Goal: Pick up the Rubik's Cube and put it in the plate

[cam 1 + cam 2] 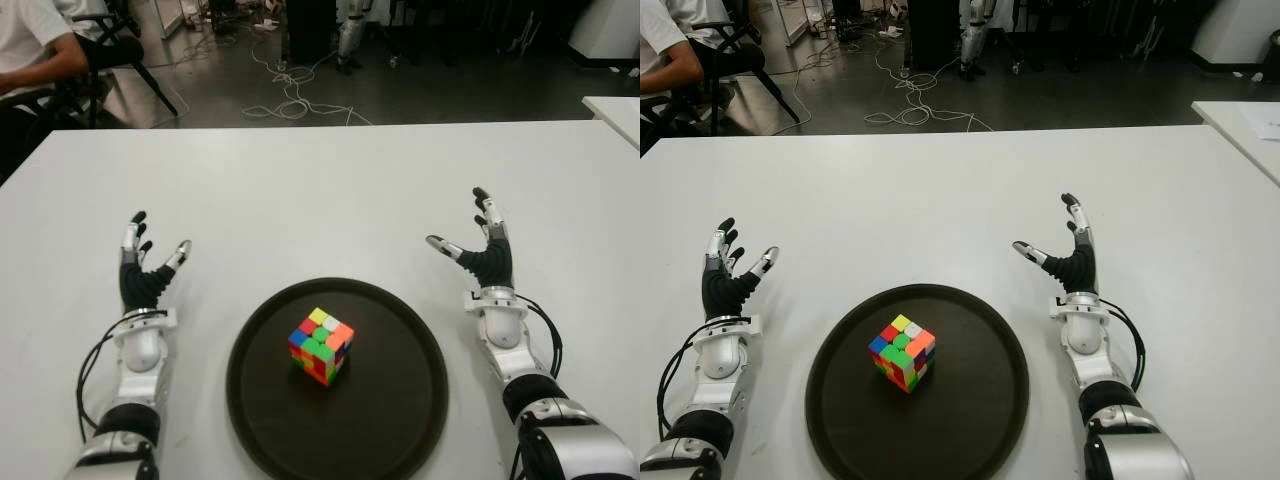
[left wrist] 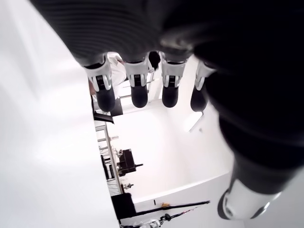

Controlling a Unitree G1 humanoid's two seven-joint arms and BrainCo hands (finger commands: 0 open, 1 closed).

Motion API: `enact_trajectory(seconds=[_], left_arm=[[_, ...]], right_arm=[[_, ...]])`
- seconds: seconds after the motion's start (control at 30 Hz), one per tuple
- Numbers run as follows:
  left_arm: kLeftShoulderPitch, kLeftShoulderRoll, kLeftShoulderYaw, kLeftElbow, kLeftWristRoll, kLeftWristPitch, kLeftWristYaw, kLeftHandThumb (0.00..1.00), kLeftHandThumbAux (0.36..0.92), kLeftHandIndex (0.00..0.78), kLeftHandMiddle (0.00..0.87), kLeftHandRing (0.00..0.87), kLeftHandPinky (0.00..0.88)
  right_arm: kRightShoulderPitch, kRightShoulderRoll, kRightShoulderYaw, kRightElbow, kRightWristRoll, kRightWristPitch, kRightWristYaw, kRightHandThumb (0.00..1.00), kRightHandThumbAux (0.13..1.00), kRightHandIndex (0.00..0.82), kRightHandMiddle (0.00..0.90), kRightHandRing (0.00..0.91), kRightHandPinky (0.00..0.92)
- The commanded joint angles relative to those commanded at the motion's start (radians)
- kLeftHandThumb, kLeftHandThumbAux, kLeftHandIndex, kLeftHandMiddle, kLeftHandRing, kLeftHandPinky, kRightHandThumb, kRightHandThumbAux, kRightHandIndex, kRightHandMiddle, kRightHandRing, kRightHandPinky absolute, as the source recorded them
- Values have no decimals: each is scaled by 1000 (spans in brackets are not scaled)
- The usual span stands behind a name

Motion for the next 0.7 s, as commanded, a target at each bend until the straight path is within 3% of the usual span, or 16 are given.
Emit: enact_trajectory(seconds=[0.23, 0.5, 0.7], left_arm=[[-2, 10, -3, 11, 13, -9, 8, 0, 710, 0, 0, 0, 0], [-7, 30, -16, 24, 36, -7, 28, 0, 686, 0, 0, 0, 0], [-15, 36, -17, 36, 39, 11, 37, 0, 693, 0, 0, 0, 2]], right_arm=[[6, -16, 33, 1, -43, -2, -38, 0, 745, 0, 0, 0, 0], [14, -7, 24, 3, -17, -19, -10, 0, 733, 0, 0, 0, 0], [9, -14, 38, 5, -44, -10, -46, 0, 726, 0, 0, 0, 0]])
